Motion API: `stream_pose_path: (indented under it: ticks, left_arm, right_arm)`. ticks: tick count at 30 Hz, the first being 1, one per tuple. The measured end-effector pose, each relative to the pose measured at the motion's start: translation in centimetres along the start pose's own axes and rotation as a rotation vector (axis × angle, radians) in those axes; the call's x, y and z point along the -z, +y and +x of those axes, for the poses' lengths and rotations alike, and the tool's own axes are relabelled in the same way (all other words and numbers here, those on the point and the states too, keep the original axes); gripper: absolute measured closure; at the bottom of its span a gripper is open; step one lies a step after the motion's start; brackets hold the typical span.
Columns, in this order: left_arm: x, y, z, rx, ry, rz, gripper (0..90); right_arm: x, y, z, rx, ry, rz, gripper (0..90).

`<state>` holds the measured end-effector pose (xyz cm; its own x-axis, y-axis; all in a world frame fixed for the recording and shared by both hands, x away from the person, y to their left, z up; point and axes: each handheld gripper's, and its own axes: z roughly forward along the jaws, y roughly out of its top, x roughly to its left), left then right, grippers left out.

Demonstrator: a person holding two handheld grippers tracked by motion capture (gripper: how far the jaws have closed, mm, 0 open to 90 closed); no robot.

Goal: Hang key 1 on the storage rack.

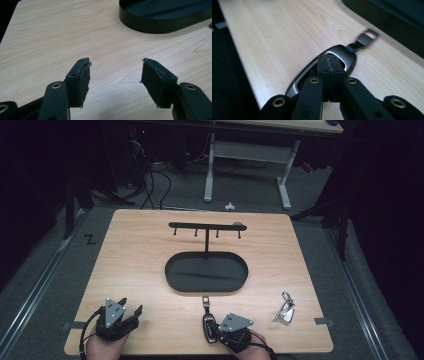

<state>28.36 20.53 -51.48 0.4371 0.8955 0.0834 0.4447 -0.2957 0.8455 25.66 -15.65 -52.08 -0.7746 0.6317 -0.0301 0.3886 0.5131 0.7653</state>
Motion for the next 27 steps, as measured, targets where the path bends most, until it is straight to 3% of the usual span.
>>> stream_pose_path:
  ticks: [7, 13, 18, 21, 24, 27]
  left_arm:
    - [0.1, 0.1, -0.4, -0.025, -0.014, -0.014, 40.2]
    - [0.1, 0.1, -0.4, -0.023, -0.017, -0.017, 40.2]
    - [0.1, 0.1, -0.4, -0.025, -0.018, -0.019, 40.2]
    - [0.2, 0.1, -0.4, -0.027, -0.019, -0.022, 40.2]
    - [0.1, 0.1, -0.4, -0.026, -0.020, -0.019, 40.2]
    - [0.0, 0.1, -0.4, -0.030, -0.022, -0.012, 40.2]
  right_arm:
    - [0.6, -0.9, -2.5, -0.047, -0.050, 0.015, 90.0]
    - [1.3, -1.6, -4.2, -0.094, -0.091, 0.023, 90.0]
    - [1.4, -1.8, -4.7, -0.112, -0.094, 0.027, 89.9]
    - [1.7, -1.6, -4.7, -0.110, -0.093, 0.001, 88.7]
    - [2.3, -1.4, -4.7, -0.117, -0.095, -0.022, 79.8]
    - [2.4, -1.3, -4.7, -0.135, -0.073, -0.044, 57.9]
